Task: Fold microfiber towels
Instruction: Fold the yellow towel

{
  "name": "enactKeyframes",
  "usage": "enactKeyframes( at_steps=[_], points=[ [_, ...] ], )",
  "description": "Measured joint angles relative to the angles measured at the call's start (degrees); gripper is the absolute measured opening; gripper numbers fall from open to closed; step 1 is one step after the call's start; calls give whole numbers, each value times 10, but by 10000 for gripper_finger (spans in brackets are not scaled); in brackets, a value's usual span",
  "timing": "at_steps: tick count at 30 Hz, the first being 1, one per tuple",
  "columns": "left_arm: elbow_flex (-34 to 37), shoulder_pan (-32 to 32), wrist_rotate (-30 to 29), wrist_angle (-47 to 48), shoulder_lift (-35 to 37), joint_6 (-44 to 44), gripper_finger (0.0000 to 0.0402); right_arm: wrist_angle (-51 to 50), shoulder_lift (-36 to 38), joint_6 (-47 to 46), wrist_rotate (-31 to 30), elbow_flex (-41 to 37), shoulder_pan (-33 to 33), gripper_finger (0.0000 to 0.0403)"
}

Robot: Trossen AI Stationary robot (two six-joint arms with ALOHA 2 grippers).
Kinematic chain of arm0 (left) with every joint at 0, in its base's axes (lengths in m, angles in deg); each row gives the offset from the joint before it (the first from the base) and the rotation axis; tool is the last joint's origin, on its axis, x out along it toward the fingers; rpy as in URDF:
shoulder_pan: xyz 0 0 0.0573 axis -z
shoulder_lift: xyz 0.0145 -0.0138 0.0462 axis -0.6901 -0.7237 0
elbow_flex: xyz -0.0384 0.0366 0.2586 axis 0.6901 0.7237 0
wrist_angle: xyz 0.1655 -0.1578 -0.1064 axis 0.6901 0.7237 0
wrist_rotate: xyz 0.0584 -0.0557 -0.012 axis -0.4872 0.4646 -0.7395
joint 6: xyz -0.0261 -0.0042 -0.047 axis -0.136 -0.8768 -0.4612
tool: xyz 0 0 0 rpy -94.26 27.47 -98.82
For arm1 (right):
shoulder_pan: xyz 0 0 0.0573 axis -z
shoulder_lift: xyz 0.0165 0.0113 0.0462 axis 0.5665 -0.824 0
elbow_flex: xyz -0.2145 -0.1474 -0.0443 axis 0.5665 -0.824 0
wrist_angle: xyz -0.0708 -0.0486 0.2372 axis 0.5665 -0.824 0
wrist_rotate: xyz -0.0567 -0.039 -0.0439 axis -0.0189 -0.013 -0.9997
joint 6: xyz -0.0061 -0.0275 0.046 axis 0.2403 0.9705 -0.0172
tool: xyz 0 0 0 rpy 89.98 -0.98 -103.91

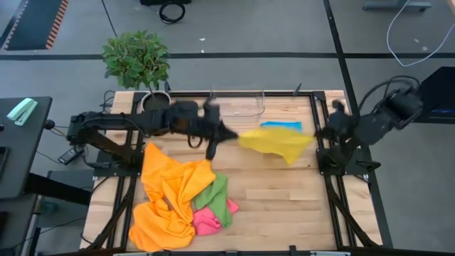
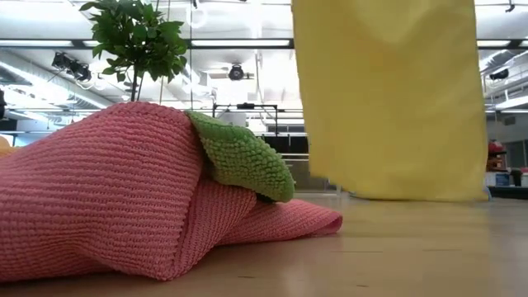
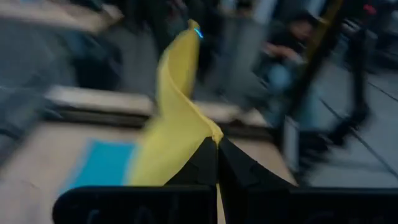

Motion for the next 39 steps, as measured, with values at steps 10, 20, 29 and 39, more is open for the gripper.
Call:
enactKeyframes(
  at_steps=[10,20,29,39],
  points=[
    [13,222,-41,91,-94,-118,6,393,-110,-268,146,-271,-193,1],
    [14,310,-126,17,-232,-266,7,628,-269,-584,79,-363,-295,1],
    [13,223,-184,34,-225,-182,7,388,-241,-714,70,-358,-263,1],
    [14,90,-146,5,-282,-86,9,312,-200,-771,111,-461,-209,1]
  ],
)
